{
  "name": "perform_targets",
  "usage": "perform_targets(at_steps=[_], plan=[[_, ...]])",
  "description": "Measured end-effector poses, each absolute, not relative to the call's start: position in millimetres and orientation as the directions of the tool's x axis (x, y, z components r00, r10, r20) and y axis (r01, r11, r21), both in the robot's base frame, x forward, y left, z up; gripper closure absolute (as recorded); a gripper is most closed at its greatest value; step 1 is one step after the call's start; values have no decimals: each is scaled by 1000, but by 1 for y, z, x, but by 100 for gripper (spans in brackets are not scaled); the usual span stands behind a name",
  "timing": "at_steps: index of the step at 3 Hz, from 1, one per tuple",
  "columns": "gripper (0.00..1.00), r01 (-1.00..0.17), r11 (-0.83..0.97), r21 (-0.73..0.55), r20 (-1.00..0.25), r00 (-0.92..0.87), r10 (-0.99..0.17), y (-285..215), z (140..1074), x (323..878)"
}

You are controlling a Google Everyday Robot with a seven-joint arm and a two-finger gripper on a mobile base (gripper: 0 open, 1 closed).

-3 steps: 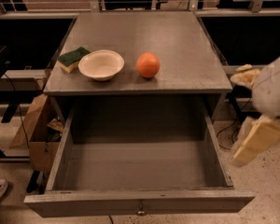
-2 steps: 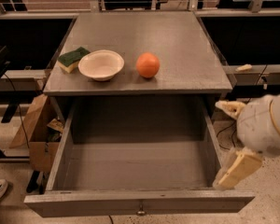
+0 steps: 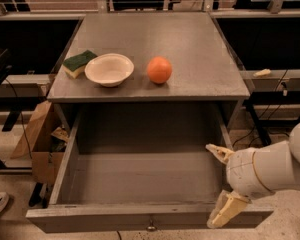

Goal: Close top drawer

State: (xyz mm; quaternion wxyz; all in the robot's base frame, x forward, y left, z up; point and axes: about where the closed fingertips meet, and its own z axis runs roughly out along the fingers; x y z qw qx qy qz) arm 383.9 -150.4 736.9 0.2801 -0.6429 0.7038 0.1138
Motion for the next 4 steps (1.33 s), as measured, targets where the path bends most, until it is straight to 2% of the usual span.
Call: perform_targets(at_steps=[1, 2, 3, 4], plan=[[0, -975, 140, -174, -565, -17, -825, -150, 700, 383], [15, -979, 146, -140, -556, -44, -830, -148, 675, 387], [35, -982, 155, -112, -548, -69, -834, -142, 662, 395], [66, -982, 155, -112, -548, -69, -834, -142, 667, 392]])
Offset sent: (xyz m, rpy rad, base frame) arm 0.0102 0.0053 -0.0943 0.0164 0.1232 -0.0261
